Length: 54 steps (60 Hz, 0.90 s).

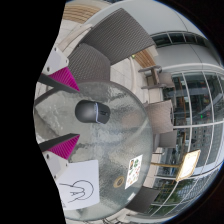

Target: Arrange mouse

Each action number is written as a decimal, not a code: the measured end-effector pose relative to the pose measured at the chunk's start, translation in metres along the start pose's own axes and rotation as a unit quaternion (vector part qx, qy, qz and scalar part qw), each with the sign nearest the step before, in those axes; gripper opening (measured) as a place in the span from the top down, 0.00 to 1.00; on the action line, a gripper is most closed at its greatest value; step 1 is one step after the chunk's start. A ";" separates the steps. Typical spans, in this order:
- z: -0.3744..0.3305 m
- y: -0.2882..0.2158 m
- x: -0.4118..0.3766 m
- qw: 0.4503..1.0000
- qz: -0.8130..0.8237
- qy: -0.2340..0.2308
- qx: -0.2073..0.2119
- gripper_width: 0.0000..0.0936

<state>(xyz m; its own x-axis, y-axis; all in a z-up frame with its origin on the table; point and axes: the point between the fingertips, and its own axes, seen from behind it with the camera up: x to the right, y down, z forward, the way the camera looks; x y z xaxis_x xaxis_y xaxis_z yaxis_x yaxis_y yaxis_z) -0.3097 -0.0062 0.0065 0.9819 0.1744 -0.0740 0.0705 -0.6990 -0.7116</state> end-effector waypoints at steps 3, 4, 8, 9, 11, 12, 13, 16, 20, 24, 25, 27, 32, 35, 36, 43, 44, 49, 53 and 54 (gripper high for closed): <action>0.018 -0.014 -0.004 1.000 -0.002 0.000 0.000 0.12; 0.024 -0.018 -0.005 1.000 -0.001 0.000 0.000 0.12; 0.043 -0.032 -0.005 1.000 0.005 0.009 0.003 0.12; 0.048 -0.035 -0.004 1.000 0.007 0.011 0.003 0.12; 0.055 -0.038 -0.004 1.000 0.010 0.014 0.002 0.12; 0.058 -0.039 -0.004 1.000 0.011 0.014 0.001 0.13; 0.062 -0.039 -0.003 1.000 0.012 0.015 0.000 0.14; 0.067 -0.042 -0.003 1.000 0.018 0.020 -0.001 0.19; 0.074 -0.044 0.002 0.999 0.022 0.034 0.005 0.33; 0.073 -0.043 0.010 0.998 0.019 0.057 0.005 0.50; 0.072 -0.043 0.010 0.998 0.019 0.058 0.006 0.50; 0.073 -0.042 0.011 0.998 0.023 0.057 0.006 0.52; 0.072 -0.041 0.010 0.998 0.023 0.052 0.004 0.61; 0.072 -0.040 0.009 0.999 0.020 0.048 -0.002 0.67; 0.072 -0.040 0.010 0.999 0.020 0.046 -0.005 0.68; 0.069 -0.041 0.008 0.999 0.003 0.035 -0.022 0.69; 0.067 -0.043 0.007 0.999 0.004 0.029 -0.027 0.68; 0.042 -0.079 0.004 1.000 0.001 0.010 -0.001 0.68; 0.002 -0.133 0.013 0.999 -0.008 0.010 0.046 0.68; -0.010 -0.147 0.017 0.998 -0.011 0.011 0.060 0.68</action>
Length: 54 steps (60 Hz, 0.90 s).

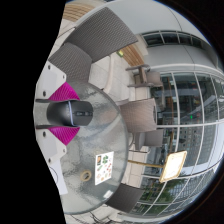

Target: Arrange mouse

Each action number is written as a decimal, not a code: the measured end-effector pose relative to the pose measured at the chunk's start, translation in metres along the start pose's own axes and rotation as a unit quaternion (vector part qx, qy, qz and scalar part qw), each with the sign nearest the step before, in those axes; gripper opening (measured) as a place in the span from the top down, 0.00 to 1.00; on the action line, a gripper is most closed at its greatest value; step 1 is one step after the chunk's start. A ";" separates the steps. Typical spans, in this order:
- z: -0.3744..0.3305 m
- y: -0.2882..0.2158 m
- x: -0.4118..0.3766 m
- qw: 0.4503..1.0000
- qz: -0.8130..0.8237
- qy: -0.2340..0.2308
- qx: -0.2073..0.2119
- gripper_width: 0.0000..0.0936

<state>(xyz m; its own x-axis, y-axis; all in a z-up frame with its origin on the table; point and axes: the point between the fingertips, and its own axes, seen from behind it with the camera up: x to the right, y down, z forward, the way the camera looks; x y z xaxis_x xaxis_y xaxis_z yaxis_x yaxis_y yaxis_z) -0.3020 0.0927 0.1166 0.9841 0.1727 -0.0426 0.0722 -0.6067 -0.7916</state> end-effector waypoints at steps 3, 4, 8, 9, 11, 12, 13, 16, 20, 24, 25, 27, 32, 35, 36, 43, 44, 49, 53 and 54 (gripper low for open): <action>-0.033 -0.045 0.017 0.999 -0.015 0.008 0.041 0.68; -0.044 -0.059 0.024 0.998 -0.022 0.011 0.054 0.68; -0.089 -0.109 0.057 0.994 -0.038 0.028 0.098 0.68; -0.100 -0.118 0.066 0.993 -0.040 0.032 0.108 0.68; -0.120 -0.129 0.086 0.990 -0.043 0.042 0.125 0.68; -0.129 -0.134 0.095 0.989 -0.045 0.046 0.133 0.68; -0.138 -0.141 0.108 0.988 -0.045 0.049 0.141 0.68; -0.153 -0.146 0.138 0.985 -0.049 0.062 0.151 0.68; -0.158 -0.131 0.177 0.986 -0.039 0.070 0.149 0.68; -0.147 -0.090 0.210 0.990 -0.019 0.069 0.118 0.68; -0.143 -0.075 0.217 0.992 -0.017 0.072 0.106 0.68; -0.133 -0.047 0.232 0.993 -0.019 0.079 0.081 0.69; -0.108 0.022 0.260 0.996 -0.015 0.086 0.013 0.69; -0.096 0.067 0.264 0.997 -0.006 0.081 -0.019 0.69; -0.092 0.077 0.267 0.996 -0.004 0.080 -0.026 0.69; -0.068 0.144 0.273 0.995 0.019 0.072 -0.070 0.69; -0.064 0.151 0.273 0.995 0.021 0.070 -0.075 0.69; -0.052 0.179 0.272 0.993 0.020 0.063 -0.093 0.69; -0.047 0.184 0.270 0.995 0.023 0.058 -0.081 0.67; -0.045 0.183 0.272 0.995 0.027 0.057 -0.082 0.65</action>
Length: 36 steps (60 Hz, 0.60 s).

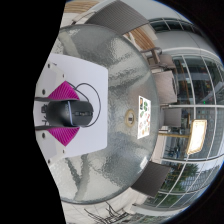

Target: Arrange mouse

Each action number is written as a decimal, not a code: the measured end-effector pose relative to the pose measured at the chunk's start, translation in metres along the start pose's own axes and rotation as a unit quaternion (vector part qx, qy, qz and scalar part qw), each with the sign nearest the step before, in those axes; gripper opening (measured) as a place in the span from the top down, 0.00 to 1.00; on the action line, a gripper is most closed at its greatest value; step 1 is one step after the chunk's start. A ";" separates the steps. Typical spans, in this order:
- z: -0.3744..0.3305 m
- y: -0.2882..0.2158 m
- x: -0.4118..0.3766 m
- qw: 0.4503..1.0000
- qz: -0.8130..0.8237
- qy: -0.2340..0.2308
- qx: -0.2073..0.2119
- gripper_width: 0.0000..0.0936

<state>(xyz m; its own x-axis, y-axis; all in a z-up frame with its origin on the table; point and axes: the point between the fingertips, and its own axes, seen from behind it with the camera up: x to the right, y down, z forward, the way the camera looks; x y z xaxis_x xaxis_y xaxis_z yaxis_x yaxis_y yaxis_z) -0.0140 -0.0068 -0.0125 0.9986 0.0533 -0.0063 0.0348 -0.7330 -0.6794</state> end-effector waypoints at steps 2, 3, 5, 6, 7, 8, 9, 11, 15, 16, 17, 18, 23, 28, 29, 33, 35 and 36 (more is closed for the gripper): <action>0.000 0.002 -0.001 1.000 0.004 -0.002 0.003 0.63; 0.001 0.001 -0.001 1.000 0.003 -0.003 0.006 0.61; 0.002 0.003 -0.001 1.000 -0.003 -0.003 0.007 0.59; 0.003 0.002 -0.001 1.000 -0.005 -0.003 0.011 0.58; 0.002 0.002 0.000 1.000 -0.005 -0.003 0.011 0.56; 0.002 0.002 0.000 1.000 -0.005 -0.004 0.011 0.55; 0.003 0.003 0.000 1.000 -0.005 -0.003 0.011 0.54; 0.003 0.003 0.000 1.000 -0.005 -0.003 0.008 0.52; 0.003 0.004 -0.001 1.000 -0.007 -0.004 -0.003 0.47; 0.003 0.004 0.000 1.000 -0.010 0.000 -0.007 0.43; 0.002 0.004 0.002 1.000 -0.016 0.003 -0.010 0.37; -0.001 0.003 0.004 1.000 -0.022 0.006 -0.013 0.30; -0.016 -0.006 0.002 0.999 -0.045 0.012 -0.017 0.08; -0.047 -0.032 -0.007 0.999 -0.046 0.011 0.012 0.08; -0.054 -0.038 -0.009 0.999 -0.044 0.011 0.018 0.08; -0.086 -0.058 -0.016 0.999 -0.034 0.013 0.038 0.08; -0.103 -0.067 -0.019 0.998 -0.031 0.016 0.049 0.08; -0.108 -0.072 -0.021 0.998 -0.030 0.018 0.054 0.08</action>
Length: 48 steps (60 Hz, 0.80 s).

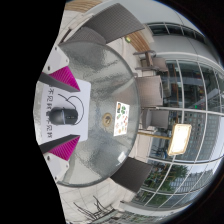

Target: Arrange mouse

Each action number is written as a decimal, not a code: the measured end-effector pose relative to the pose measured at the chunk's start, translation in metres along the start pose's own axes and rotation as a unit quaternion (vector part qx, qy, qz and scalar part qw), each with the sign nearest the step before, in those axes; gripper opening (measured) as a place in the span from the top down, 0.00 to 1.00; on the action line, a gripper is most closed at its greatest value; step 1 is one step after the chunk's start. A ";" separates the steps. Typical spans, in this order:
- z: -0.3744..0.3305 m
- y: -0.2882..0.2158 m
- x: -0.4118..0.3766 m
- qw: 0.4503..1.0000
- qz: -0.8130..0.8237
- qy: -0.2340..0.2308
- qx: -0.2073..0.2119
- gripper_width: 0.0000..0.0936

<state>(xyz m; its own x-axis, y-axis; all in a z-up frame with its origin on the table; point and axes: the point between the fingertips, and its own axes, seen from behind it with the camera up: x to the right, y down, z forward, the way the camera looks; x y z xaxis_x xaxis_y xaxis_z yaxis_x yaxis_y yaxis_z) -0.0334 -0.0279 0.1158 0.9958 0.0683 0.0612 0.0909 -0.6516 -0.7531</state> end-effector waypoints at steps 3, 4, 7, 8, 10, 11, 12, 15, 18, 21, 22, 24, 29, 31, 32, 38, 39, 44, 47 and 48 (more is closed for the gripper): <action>-0.029 -0.011 -0.002 1.000 0.005 0.004 0.012 0.08; -0.038 -0.014 -0.003 1.000 0.006 0.006 0.017 0.08; -0.064 -0.023 -0.006 0.999 0.009 0.009 0.031 0.08; -0.070 -0.026 -0.009 0.999 0.010 0.009 0.036 0.08; -0.085 -0.029 -0.012 0.999 0.012 0.010 0.041 0.08; -0.092 -0.030 -0.014 0.999 0.013 0.010 0.043 0.08; -0.100 -0.031 -0.016 0.999 0.013 0.010 0.045 0.08; -0.121 -0.031 -0.021 0.998 0.010 0.011 0.054 0.08; -0.140 -0.028 -0.023 0.998 0.009 0.014 0.060 0.08; -0.156 -0.022 -0.027 0.998 0.011 0.015 0.065 0.08; -0.161 -0.020 -0.029 0.998 0.012 0.015 0.067 0.08; -0.169 -0.016 -0.031 0.998 0.014 0.014 0.068 0.08; -0.186 0.001 -0.036 0.998 0.019 0.015 0.065 0.08; -0.190 0.008 -0.038 0.998 0.016 0.017 0.061 0.08; -0.191 0.011 -0.039 0.998 0.014 0.018 0.059 0.08; -0.202 0.029 -0.044 0.998 0.013 0.018 0.052 0.08; -0.204 0.030 -0.045 0.998 0.013 0.018 0.051 0.08; -0.210 0.038 -0.049 0.999 0.012 0.015 0.048 0.08; -0.213 0.040 -0.051 0.999 0.009 0.014 0.048 0.08; -0.214 0.040 -0.052 0.999 0.008 0.013 0.050 0.08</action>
<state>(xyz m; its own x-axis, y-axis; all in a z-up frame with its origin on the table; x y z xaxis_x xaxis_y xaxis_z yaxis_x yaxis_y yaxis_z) -0.0788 -0.2189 0.2227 0.9971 0.0379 0.0653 0.0752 -0.5742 -0.8152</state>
